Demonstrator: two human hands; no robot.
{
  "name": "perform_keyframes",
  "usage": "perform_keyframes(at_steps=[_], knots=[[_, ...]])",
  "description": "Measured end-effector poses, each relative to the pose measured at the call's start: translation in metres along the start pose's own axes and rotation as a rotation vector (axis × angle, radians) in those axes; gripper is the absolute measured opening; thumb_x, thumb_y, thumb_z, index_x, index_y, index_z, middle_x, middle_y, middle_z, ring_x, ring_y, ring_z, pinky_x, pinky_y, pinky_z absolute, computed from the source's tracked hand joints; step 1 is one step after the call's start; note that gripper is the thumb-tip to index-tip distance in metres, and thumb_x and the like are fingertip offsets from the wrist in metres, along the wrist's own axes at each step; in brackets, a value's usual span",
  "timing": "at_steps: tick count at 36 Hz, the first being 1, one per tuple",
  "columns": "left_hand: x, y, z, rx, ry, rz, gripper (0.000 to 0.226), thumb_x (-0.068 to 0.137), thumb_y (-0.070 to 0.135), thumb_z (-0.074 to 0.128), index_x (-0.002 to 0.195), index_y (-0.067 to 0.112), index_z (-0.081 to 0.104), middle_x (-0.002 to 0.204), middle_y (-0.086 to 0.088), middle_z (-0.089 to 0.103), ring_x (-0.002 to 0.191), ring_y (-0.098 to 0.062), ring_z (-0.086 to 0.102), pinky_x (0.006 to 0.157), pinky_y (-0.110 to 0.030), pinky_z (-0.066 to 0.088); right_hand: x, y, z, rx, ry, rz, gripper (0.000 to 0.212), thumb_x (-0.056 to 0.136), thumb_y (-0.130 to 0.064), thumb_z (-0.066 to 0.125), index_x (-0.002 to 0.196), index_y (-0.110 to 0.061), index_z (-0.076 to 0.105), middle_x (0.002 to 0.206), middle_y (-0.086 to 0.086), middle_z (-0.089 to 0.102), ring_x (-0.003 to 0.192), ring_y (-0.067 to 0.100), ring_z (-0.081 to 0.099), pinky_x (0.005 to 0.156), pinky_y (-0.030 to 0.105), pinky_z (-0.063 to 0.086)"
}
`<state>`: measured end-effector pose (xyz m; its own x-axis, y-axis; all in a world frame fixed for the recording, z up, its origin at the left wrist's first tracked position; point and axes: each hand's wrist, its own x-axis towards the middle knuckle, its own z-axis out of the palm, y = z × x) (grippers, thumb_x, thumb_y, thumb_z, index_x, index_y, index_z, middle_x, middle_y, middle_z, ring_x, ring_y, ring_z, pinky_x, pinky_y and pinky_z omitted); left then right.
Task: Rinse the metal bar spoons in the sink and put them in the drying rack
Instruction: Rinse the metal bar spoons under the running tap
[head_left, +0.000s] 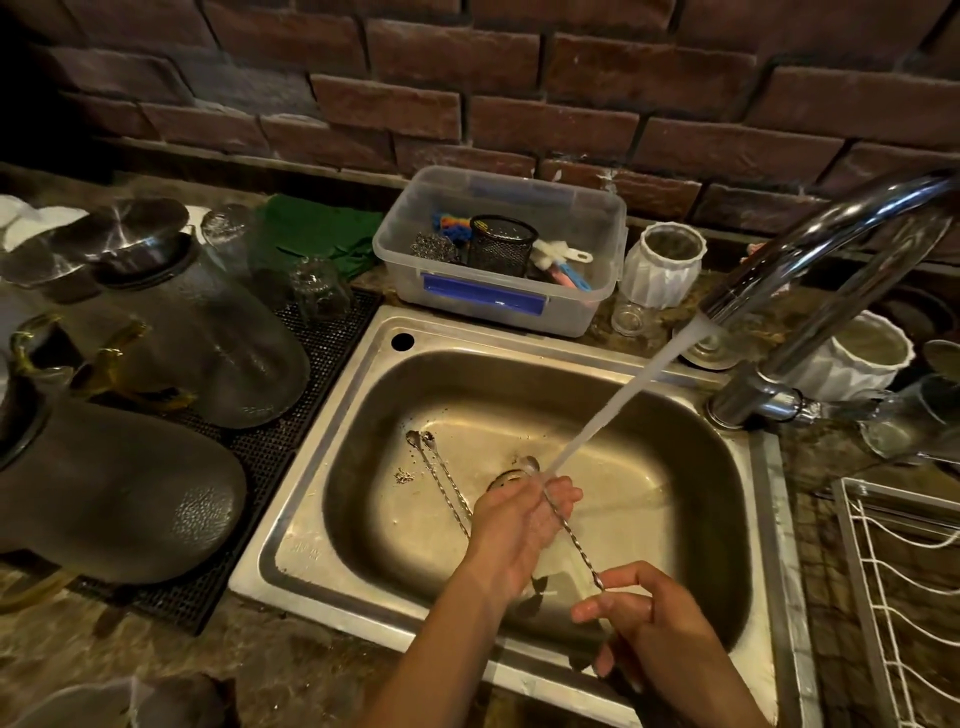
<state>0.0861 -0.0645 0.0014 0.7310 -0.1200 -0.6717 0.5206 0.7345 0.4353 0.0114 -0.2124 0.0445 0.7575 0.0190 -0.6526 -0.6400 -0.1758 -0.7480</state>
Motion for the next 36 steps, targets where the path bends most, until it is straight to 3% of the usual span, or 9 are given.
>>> perform_keyframes(at_steps=[5,9,12,18,27,33,36], knots=[[-0.003,-0.002,0.0,0.021,-0.02,-0.005,0.026,0.098,0.005,0.055,0.114,-0.014,0.063,0.098,-0.026,0.073,0.083,-0.03,0.075,0.072,-0.032,0.062,-0.013,-0.005,0.002,0.085,0.023,0.015,0.011,0.093,0.014,0.048,0.098,0.005,0.053,0.076,0.024,0.075,0.029,0.024,0.051,0.028,0.016,0.029],[-0.005,-0.004,0.0,0.026,-0.012,0.005,0.019,0.098,0.003,0.055,0.103,-0.009,0.069,0.089,-0.021,0.073,0.079,-0.029,0.074,0.074,-0.034,0.061,-0.017,-0.006,0.001,0.146,0.017,0.051,0.006,0.094,0.007,0.053,0.097,0.006,0.059,0.078,0.028,0.074,0.034,0.025,0.051,0.031,0.02,0.031],[-0.007,-0.005,0.001,0.029,-0.014,0.003,0.018,0.099,0.002,0.053,0.1,-0.007,0.069,0.083,-0.017,0.072,0.073,-0.026,0.073,0.072,-0.032,0.061,-0.018,-0.004,0.0,0.153,0.009,0.059,0.018,0.099,0.002,0.05,0.096,0.01,0.066,0.078,0.031,0.073,0.034,0.025,0.052,0.03,0.021,0.036],[-0.01,-0.006,0.005,-0.02,-0.053,-0.011,0.019,0.1,0.0,0.05,0.106,-0.009,0.066,0.085,-0.018,0.071,0.075,-0.025,0.072,0.074,-0.031,0.06,-0.023,-0.015,0.002,0.195,0.02,0.071,0.014,0.092,0.016,0.051,0.089,0.019,0.064,0.071,0.035,0.068,0.027,0.026,0.051,0.024,0.02,0.035],[-0.011,-0.003,0.006,-0.065,-0.093,-0.024,0.025,0.093,-0.014,0.051,0.116,-0.013,0.06,0.108,-0.028,0.072,0.088,-0.029,0.075,0.073,-0.029,0.061,-0.016,-0.012,0.002,0.115,0.091,0.061,0.007,0.086,0.007,0.067,0.082,0.004,0.072,0.068,0.027,0.072,0.04,0.027,0.056,0.035,0.022,0.04],[-0.007,0.001,0.007,-0.114,-0.063,-0.018,0.023,0.095,-0.011,0.049,0.115,-0.015,0.06,0.109,-0.032,0.069,0.087,-0.032,0.075,0.073,-0.032,0.062,-0.025,-0.012,-0.002,0.052,0.074,0.047,0.01,0.086,0.0,0.071,0.078,-0.001,0.076,0.066,0.021,0.074,0.037,0.027,0.057,0.035,0.023,0.042],[-0.003,0.004,0.008,-0.112,-0.021,0.0,0.023,0.095,-0.009,0.051,0.114,-0.015,0.062,0.108,-0.031,0.07,0.088,-0.032,0.074,0.072,-0.031,0.062,-0.031,-0.008,-0.006,-0.015,0.056,-0.028,0.015,0.087,-0.005,0.071,0.076,-0.01,0.079,0.059,0.017,0.073,0.04,0.026,0.061,0.042,0.023,0.046]])
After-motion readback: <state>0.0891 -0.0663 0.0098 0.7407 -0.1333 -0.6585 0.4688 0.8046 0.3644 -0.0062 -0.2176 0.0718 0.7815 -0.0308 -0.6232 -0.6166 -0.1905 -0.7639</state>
